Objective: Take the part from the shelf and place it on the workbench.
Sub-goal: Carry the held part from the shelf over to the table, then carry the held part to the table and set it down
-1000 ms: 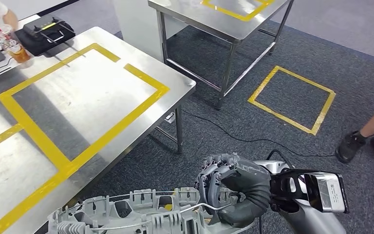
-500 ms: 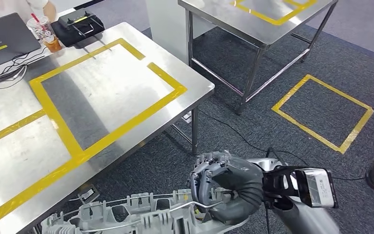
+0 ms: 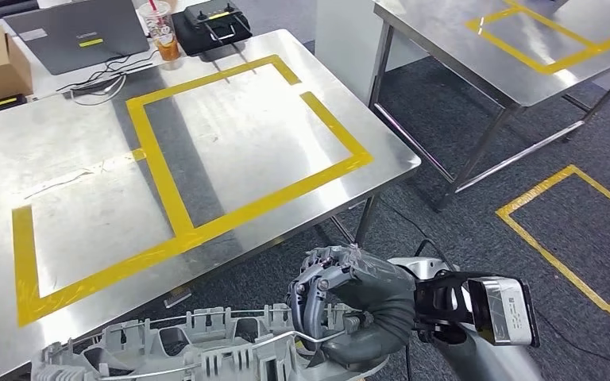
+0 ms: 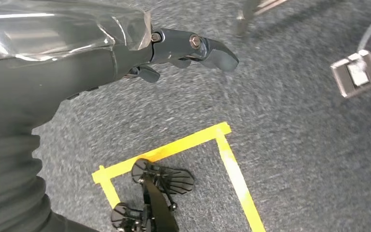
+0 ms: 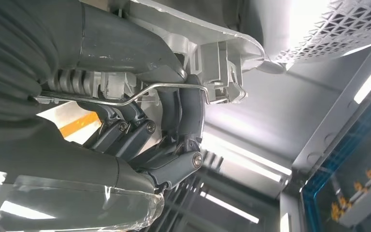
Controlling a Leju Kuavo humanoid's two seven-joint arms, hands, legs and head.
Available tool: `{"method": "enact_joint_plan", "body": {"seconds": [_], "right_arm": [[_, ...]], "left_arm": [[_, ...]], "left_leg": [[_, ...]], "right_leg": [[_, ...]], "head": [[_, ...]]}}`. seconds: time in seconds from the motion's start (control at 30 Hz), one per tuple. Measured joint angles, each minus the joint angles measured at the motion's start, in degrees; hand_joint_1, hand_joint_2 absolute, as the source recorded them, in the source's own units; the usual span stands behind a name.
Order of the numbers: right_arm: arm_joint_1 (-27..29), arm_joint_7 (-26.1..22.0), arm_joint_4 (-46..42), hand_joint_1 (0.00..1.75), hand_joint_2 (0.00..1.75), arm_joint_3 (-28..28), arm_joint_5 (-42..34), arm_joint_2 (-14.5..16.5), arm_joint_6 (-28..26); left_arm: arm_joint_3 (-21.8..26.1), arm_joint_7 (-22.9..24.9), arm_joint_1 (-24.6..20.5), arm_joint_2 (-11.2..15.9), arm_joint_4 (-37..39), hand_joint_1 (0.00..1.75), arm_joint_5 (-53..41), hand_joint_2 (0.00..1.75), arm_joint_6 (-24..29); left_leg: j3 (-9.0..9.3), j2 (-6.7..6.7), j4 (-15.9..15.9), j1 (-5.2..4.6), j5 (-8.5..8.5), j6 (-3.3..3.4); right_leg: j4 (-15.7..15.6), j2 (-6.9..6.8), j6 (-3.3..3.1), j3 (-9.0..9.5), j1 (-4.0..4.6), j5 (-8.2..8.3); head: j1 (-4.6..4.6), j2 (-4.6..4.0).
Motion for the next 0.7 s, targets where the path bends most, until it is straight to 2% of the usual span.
{"method": "enact_joint_plan", "body": {"seconds": [0.03, 0.07, 0.1, 0.13, 0.17, 0.23, 0.27, 0.33, 0.37, 0.4, 0.43, 0.47, 0.5, 0.53, 0.6, 0.63, 0.67, 0.7], "right_arm": [[0.00, -0.51, 0.16, 1.75, 1.75, -0.05, -0.02, -0.33, 0.13], [0.00, -1.05, 0.31, 1.75, 1.75, -0.11, -0.04, -0.65, 0.22], [0.02, -1.52, 0.44, 1.75, 1.75, -0.17, -0.04, -0.94, 0.29], [0.06, -1.90, 0.57, 1.75, 1.75, -0.22, -0.06, -1.17, 0.40], [0.11, -2.13, 0.70, 1.75, 1.75, -0.26, -0.07, -1.36, 0.54], [0.17, -2.43, 0.96, 1.75, 1.75, -0.22, -0.10, -1.56, 0.87], [0.14, -2.56, 1.07, 1.75, 1.75, -0.16, -0.09, -1.60, 0.99], [0.07, -2.91, 1.23, 1.75, 1.75, -0.05, -0.12, -1.65, 1.15], [0.06, -3.01, 1.33, 1.75, 1.75, 0.02, -0.13, -1.70, 1.17], [0.08, -3.08, 1.44, 1.75, 1.75, 0.10, -0.15, -1.75, 1.19], [0.10, -3.11, 1.55, 1.75, 1.75, 0.19, -0.16, -1.80, 1.19], [0.11, -3.13, 1.70, 1.75, 1.75, 0.26, -0.16, -1.84, 1.19], [0.11, -3.16, 1.84, 1.75, 1.75, 0.31, -0.17, -1.87, 1.19], [0.10, -3.21, 1.96, 1.75, 1.75, 0.33, -0.19, -1.90, 1.19], [-0.03, -3.36, 2.08, 1.75, 1.75, 0.34, -0.25, -1.97, 1.19], [-0.15, -3.46, 2.09, 1.75, 1.75, 0.33, -0.31, -2.04, 1.19], [-0.25, -3.55, 2.12, 1.75, 1.75, 0.33, -0.35, -2.12, 1.18], [-0.33, -3.65, 2.13, 1.75, 1.75, 0.33, -0.39, -2.18, 1.13]], "left_arm": [[-0.01, 0.22, 0.01, 0.02, 0.19, 0.00, 0.14, 1.75, 0.00], [-0.02, 0.38, 0.01, 0.04, 0.39, 0.00, 0.28, 1.75, 0.02], [-0.03, 0.53, 0.00, 0.09, 0.61, 0.00, 0.38, 1.75, 0.10], [-0.03, 0.63, 0.01, 0.19, 0.80, 0.00, 0.44, 1.75, 0.23], [-0.03, 0.71, 0.06, 0.28, 0.99, 0.00, 0.51, 1.75, 0.36], [0.01, 0.80, 0.31, 0.49, 1.27, 0.00, 0.68, 1.75, 0.61], [0.02, 0.87, 0.46, 0.54, 1.37, 0.00, 0.81, 1.75, 0.66], [0.02, 0.98, 0.47, 0.62, 1.43, 0.00, 1.21, 1.75, 0.73], [0.01, 1.03, 0.38, 0.62, 1.45, 0.00, 1.35, 1.75, 0.73], [0.01, 1.05, 0.27, 0.62, 1.46, 0.00, 1.46, 1.75, 0.72], [0.01, 1.09, 0.24, 0.60, 1.49, 0.00, 1.49, 1.75, 0.70], [0.01, 1.12, 0.29, 0.55, 1.51, 0.00, 1.49, 1.75, 0.65], [0.01, 1.15, 0.37, 0.50, 1.52, 0.00, 1.49, 1.75, 0.58], [0.01, 1.16, 0.43, 0.46, 1.51, 0.00, 1.49, 1.75, 0.45], [-0.01, 1.20, 0.41, 0.43, 1.21, 0.00, 1.49, 1.75, 0.11], [-0.01, 1.22, 0.35, 0.39, 1.01, 0.00, 1.50, 1.75, -0.05], [-0.02, 1.25, 0.34, 0.34, 0.79, 0.00, 1.50, 1.75, -0.19], [-0.02, 1.28, 0.38, 0.27, 0.61, 0.00, 1.53, 1.75, -0.33]], "left_leg": [[0.11, -0.92, 0.04, 0.02, -0.05, -0.08], [0.19, -1.79, 0.10, 0.05, -0.14, -0.22], [0.18, -2.58, 0.25, -0.06, -0.28, -0.47], [0.09, -3.28, 0.39, -0.13, -0.41, -0.75], [-0.08, -3.85, 0.50, -0.20, -0.50, -1.04], [-0.38, -4.70, 0.55, -0.12, -0.57, -1.56], [-0.59, -4.00, 0.84, -0.16, -0.75, -1.83], [-2.10, -0.57, 3.96, -0.28, -2.48, -2.40], [-3.82, 1.52, 7.39, -0.29, -4.11, -2.65], [-5.89, 2.73, 11.44, -0.17, -5.85, -2.82], [-7.89, 3.27, 15.15, -0.02, -7.16, -2.92], [-9.23, 3.53, 17.38, 0.08, -7.56, -2.94], [-9.33, 3.68, 17.19, 0.12, -6.82, -2.87], [-8.25, 3.99, 14.81, 0.10, -5.20, -2.65], [-4.07, 6.18, 6.75, -0.45, -1.72, -1.70], [-2.40, 7.27, 3.74, -0.80, -0.81, -1.23], [-1.48, 7.96, 2.03, -1.13, -0.51, -0.84], [-1.33, 7.88, 1.62, -1.34, -0.69, -0.64]], "right_leg": [[-3.22, 0.32, 0.49, 1.18, -0.09, 1.73], [-7.68, 1.24, 0.93, 3.03, -0.28, 3.77], [-11.59, 2.32, 1.04, 4.76, -0.36, 5.43], [-14.46, 3.23, 0.80, 6.09, -0.43, 6.61], [-15.73, 3.78, 0.38, 6.72, -0.40, 7.09], [-15.89, 3.11, -0.64, 6.96, -0.33, 7.19], [-15.95, 2.58, -0.95, 7.09, -0.40, 7.18], [-16.08, 1.37, -1.65, 7.46, -0.51, 6.99], [-16.09, 0.70, -1.96, 7.63, -0.35, 6.80], [-16.08, -0.01, -2.23, 7.75, -0.19, 6.61], [-16.08, -0.73, -2.42, 7.84, -0.05, 6.46], [-16.08, -1.50, -2.55, 7.95, 0.10, 6.29], [-16.08, -2.23, -2.60, 8.11, 0.25, 6.11], [-16.08, -2.95, -2.62, 8.33, 0.43, 5.90], [-16.08, -4.28, -2.51, 8.88, 0.87, 5.40], [-16.08, -4.83, -2.38, 9.06, 1.10, 5.18], [-16.09, -5.42, -2.22, 9.17, 1.27, 5.01], [-16.13, -6.03, -2.00, 9.22, 1.40, 4.88]], "head": [[0.01, 0.00], [0.03, 0.00], [0.04, 0.00], [0.05, 0.00], [0.04, 0.00], [0.02, 0.00], [0.02, 0.00], [-0.27, 0.00], [-0.42, 0.00], [-0.57, 0.00], [-0.56, 0.00], [-0.57, 0.00], [-0.57, 0.00], [-0.58, 0.00], [-0.56, 0.00], [-0.53, 0.00], [-0.52, 0.00], [-0.51, 0.00]]}}
